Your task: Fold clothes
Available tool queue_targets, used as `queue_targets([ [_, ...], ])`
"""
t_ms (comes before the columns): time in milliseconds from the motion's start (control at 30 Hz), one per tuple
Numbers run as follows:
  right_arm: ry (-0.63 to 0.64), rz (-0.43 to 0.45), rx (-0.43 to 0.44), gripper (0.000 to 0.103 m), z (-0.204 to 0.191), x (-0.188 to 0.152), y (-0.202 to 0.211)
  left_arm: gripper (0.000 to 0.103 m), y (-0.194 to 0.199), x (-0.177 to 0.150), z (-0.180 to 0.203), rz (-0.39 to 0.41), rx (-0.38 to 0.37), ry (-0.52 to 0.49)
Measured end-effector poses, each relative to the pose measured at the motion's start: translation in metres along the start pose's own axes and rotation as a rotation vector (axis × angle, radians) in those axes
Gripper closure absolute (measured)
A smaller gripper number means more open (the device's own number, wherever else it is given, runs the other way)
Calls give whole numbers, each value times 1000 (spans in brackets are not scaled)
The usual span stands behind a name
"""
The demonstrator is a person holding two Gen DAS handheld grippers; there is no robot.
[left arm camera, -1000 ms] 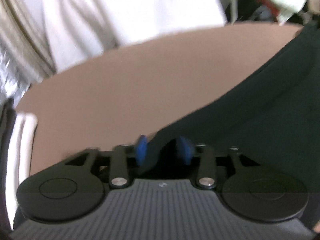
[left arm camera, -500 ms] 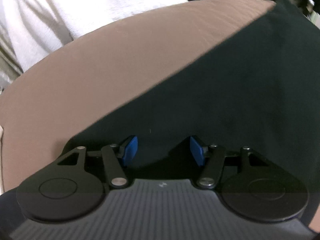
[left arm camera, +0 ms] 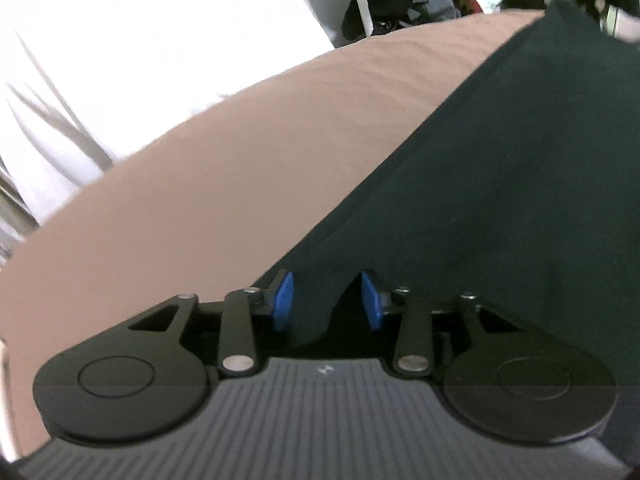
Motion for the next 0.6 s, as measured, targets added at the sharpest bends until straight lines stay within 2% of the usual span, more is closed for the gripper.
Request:
queue_targets([
  [67,-79,11,28,91,7,7,6,49,2,1,0,17,21,-8],
  [133,-146,15,42,86,11,9,10,45,0,3,-2,27,-13,1],
  [233,-283,-32,31,80,9,3,7,34,-3,11,-4,33,-73,28],
  [333,-376,-77,-10,61,6,-7,9,33,-5,18,-2,47,-133,34],
  [367,-379,-83,-5,56,2,-9,10,45,-5,20,-1,53,-170,30],
  [400,-368,-90,11,47,-2,-10,7,56,-3,20,8,57,-224,-17],
  [433,-350,-97,35,41,-5,-12,4,81,1,20,19,61,-285,-76],
  [533,-252,-121,120,37,-17,-21,-14,94,1,23,38,61,-218,-222],
  [600,-169,-115,153,37,-25,-24,-23,95,8,30,33,83,-172,-209],
])
Point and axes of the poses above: each gripper's, at about its wrist camera, not at the fingertips, and y roughly against the way its jaws point, z to its right, x to its top, the point moved 10 cm from there along -y, roughly the way its jaws point, and after that the axes turned 8 degrees about x, right-handed, at the moved point
